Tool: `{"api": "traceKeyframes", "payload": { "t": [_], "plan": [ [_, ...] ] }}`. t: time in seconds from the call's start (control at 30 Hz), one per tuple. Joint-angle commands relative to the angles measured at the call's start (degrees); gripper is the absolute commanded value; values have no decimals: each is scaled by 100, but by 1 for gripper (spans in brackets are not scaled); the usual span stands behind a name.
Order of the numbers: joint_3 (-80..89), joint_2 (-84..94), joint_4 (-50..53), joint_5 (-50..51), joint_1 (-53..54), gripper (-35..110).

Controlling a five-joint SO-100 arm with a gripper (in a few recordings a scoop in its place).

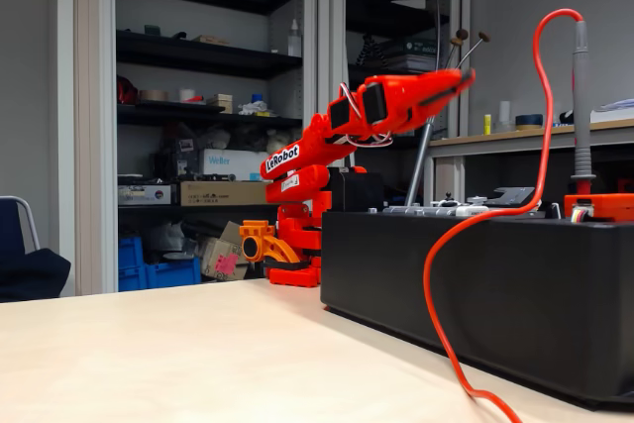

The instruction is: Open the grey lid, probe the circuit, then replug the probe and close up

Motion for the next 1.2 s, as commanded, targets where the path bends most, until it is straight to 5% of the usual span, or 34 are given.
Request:
{"api": "traceKeyframes", "payload": {
  "t": [0.0, 0.6, 1.17],
  "plan": [
    [88, 70, -923, 958, -105, 0],
    [668, 79, -6240, 4184, 439, 0],
    [677, 79, -10028, 4772, 519, 0]
  ]
}}
